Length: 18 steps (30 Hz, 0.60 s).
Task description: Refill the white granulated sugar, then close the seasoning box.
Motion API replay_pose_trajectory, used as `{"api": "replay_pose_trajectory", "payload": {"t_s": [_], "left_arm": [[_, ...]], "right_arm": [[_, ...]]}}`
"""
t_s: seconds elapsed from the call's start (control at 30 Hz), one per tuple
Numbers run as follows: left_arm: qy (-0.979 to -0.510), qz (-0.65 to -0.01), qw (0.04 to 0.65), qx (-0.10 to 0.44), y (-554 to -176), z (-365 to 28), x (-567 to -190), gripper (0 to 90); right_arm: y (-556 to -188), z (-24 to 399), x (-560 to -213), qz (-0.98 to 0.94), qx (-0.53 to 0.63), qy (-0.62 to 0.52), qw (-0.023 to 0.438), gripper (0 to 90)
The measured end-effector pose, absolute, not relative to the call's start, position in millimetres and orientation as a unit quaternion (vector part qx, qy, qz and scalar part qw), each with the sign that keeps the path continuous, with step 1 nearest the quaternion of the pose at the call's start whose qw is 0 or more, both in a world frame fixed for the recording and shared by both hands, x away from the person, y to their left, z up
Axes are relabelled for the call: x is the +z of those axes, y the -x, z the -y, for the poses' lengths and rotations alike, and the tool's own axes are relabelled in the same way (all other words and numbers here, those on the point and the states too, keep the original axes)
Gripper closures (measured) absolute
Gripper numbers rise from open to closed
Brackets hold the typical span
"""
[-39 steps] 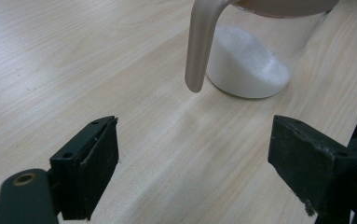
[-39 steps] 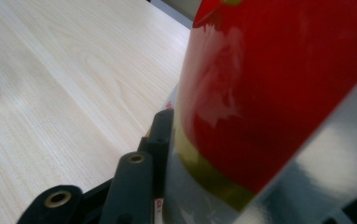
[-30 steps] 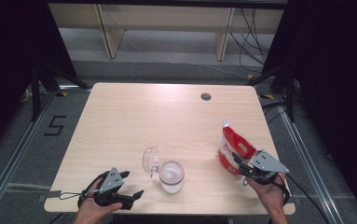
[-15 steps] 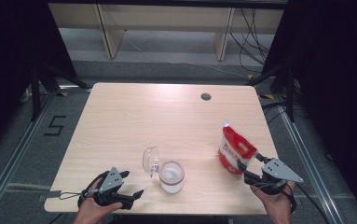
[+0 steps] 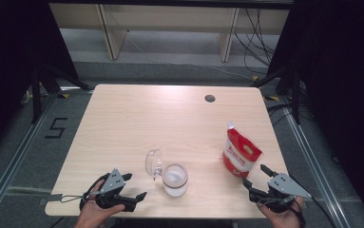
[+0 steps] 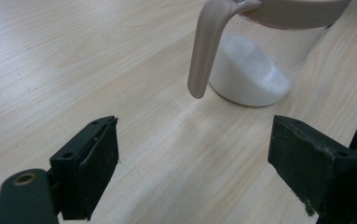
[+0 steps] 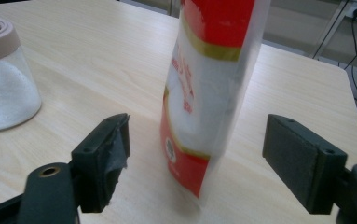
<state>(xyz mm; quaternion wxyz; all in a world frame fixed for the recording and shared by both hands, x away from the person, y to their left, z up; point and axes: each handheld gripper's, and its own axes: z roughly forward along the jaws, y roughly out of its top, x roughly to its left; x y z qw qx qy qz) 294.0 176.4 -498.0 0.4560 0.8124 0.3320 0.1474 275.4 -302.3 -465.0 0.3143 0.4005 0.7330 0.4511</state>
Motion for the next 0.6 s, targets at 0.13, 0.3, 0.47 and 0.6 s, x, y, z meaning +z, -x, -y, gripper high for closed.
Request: {"api": "replay_pose_trajectory", "payload": {"t_s": [0.13, 0.3, 0.47, 0.6], "left_arm": [[-0.816, -0.325, 0.455, 0.149, -295, -177, -497, 15.9], [-0.812, -0.335, 0.456, 0.145, -294, -177, -497, 15.9], [-0.813, -0.333, 0.453, 0.152, -293, -177, -495, 15.9], [-0.811, -0.332, 0.456, 0.151, -294, -176, -494, 16.0]], "right_arm": [[-269, 305, -466, -0.732, 0.448, -0.409, 0.31, 19.8], [-262, 304, -468, -0.73, 0.444, -0.421, 0.305, 18.1], [-257, 301, -469, -0.738, 0.439, -0.42, 0.294, 18.1], [-255, 300, -472, -0.746, 0.434, -0.422, 0.278, 18.2]]}}
